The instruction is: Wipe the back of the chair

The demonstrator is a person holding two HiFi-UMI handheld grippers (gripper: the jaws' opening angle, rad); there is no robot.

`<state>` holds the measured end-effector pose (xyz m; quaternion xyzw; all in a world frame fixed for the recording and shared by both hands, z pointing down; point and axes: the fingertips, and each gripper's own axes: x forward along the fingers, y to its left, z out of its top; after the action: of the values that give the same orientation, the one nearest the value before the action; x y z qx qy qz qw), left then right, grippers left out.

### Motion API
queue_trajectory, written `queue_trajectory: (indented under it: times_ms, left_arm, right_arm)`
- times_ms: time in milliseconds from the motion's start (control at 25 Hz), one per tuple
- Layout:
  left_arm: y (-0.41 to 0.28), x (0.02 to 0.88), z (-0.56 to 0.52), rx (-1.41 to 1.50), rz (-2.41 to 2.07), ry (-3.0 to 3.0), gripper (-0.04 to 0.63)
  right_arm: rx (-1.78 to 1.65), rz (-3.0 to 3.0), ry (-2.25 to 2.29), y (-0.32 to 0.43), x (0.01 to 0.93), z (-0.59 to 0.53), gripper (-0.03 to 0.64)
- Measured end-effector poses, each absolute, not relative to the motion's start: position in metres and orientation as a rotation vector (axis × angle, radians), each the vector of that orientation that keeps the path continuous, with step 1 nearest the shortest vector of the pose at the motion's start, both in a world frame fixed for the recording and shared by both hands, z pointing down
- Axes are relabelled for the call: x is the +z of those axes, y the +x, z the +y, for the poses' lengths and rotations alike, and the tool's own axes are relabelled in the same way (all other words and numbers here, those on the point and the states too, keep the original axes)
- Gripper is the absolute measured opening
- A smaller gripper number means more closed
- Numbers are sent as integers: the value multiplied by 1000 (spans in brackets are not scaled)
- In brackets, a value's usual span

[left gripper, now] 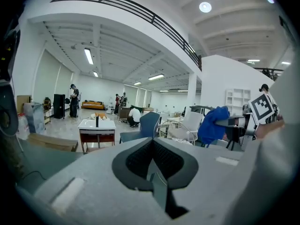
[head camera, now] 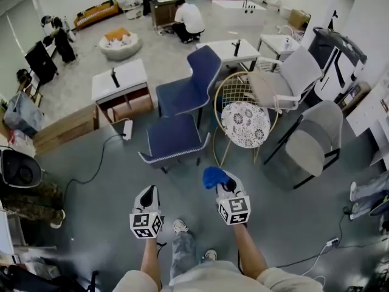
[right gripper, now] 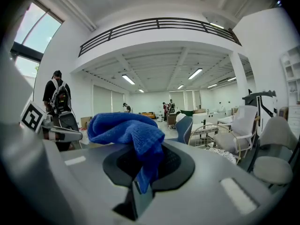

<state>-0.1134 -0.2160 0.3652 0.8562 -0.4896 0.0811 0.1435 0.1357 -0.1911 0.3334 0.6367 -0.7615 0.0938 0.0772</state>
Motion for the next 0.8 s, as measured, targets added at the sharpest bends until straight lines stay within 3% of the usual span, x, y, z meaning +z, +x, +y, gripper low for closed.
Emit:
queue_trajectory:
  times_ms: [800]
  left_arm:
    - [-111, 268, -107, 167, -1420, 2567, 0]
  right_arm:
    - [188, -2308, 1945, 141, 258, -65, 46]
